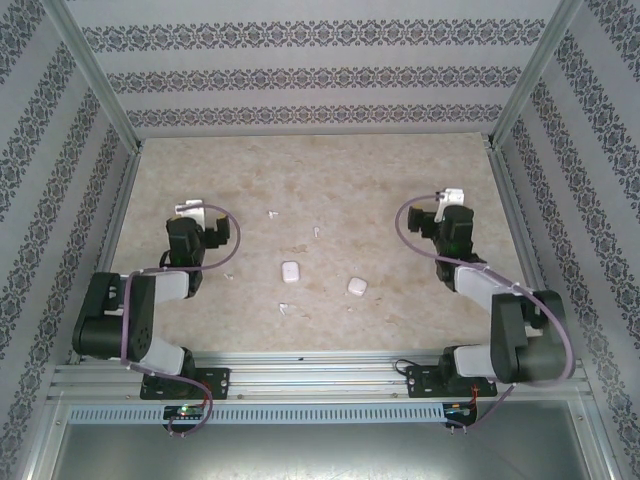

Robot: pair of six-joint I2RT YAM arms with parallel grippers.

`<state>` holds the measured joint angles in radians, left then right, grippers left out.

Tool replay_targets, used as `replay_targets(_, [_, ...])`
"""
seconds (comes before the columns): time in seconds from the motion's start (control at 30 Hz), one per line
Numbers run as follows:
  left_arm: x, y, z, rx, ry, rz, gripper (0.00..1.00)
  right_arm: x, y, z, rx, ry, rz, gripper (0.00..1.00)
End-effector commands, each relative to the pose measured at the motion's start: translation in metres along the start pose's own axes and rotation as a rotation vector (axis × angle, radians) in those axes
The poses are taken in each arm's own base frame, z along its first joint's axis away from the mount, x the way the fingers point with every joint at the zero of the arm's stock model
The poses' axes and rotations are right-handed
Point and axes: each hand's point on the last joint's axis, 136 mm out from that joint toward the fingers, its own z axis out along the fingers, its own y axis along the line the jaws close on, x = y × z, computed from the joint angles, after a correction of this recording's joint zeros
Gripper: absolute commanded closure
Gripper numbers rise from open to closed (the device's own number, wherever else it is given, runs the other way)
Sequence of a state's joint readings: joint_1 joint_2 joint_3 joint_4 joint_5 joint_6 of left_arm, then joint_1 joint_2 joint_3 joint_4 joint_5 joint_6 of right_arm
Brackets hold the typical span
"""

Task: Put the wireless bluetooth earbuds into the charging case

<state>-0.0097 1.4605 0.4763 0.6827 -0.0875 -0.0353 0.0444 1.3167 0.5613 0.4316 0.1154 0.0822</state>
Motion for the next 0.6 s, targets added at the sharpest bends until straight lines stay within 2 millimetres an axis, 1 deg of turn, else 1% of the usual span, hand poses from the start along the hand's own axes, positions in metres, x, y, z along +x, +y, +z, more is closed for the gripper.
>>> replay_targets(0.0, [-0.005,0.014,-0.006,-0.073,0.094,-0.066,0.00,0.012,0.005,-0.018,0.010,0.151,0.048,0.02])
replay_targets(0.07, [-0.007,0.018,-0.011,-0.098,0.145,-0.127,0.00,0.014,0.020,-0.030,-0.021,0.207,0.040,0.02])
replay_targets(0.13, [-0.011,0.015,-0.017,-0.089,0.211,-0.181,0.00,0.020,0.039,-0.041,-0.051,0.278,0.023,0.02])
replay_targets(0.23, [-0.001,0.007,-0.026,-0.069,0.359,-0.247,0.00,0.030,0.077,-0.058,-0.133,0.369,-0.038,0.02])
replay_targets(0.27, [0.006,0.004,-0.030,-0.069,0.422,-0.281,0.00,0.037,0.096,-0.065,-0.171,0.405,-0.072,0.03])
replay_targets(0.33, [0.016,-0.010,-0.037,-0.016,0.529,-0.333,0.00,0.049,0.124,-0.073,-0.227,0.463,-0.112,0.03])
replay_targets(0.37, [0.023,-0.017,-0.042,0.015,0.583,-0.358,0.00,0.058,0.140,-0.078,-0.266,0.509,-0.127,0.04])
replay_targets(0.43, [0.034,-0.030,-0.051,0.067,0.663,-0.405,0.00,0.069,0.167,-0.084,-0.299,0.588,-0.143,0.05])
replay_targets(0.5, [0.044,-0.039,-0.063,0.101,0.708,-0.424,0.00,0.079,0.193,-0.089,-0.321,0.652,-0.169,0.05])
replay_targets(0.57, [0.052,-0.052,-0.077,0.134,0.736,-0.401,0.00,0.089,0.220,-0.093,-0.345,0.704,-0.204,0.05])
